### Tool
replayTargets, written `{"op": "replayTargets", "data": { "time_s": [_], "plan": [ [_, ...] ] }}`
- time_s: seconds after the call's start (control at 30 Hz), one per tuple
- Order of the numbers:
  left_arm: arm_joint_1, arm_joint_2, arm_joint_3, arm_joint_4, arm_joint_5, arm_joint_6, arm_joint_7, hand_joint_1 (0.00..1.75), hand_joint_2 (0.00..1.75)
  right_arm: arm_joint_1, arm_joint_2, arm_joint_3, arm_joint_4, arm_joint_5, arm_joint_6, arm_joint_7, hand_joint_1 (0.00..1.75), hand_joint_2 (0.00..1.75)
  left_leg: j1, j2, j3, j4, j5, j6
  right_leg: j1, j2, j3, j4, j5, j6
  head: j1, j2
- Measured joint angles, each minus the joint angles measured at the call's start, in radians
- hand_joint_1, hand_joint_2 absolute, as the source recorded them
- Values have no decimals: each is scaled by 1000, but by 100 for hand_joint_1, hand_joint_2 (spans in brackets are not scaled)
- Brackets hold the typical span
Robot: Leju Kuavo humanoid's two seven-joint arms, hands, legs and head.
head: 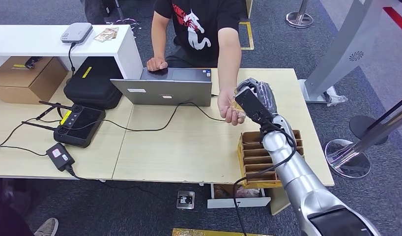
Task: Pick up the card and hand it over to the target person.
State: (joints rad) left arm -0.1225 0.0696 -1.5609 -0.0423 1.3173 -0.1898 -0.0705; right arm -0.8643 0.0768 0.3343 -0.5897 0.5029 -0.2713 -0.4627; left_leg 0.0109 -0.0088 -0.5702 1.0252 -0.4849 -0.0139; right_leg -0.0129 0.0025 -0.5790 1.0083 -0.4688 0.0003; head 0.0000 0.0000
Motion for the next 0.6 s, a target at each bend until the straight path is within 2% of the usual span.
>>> {"op": "replayTargets", "data": {
  "time_s": [0.33,0.6],
  "plan": [
    [1,-5,-2,10,13,-1,-1,0,175,-20,10,10,26,5,3,-12,0,175,0,1,0,0,0,0,0,0,0,0,1,0,0,0],
    [2,-9,-10,17,30,-2,-3,0,175,0,-21,20,-49,13,4,-21,0,175,0,-2,-1,0,0,0,0,-2,0,0,0,0,0,0]
  ]
}}
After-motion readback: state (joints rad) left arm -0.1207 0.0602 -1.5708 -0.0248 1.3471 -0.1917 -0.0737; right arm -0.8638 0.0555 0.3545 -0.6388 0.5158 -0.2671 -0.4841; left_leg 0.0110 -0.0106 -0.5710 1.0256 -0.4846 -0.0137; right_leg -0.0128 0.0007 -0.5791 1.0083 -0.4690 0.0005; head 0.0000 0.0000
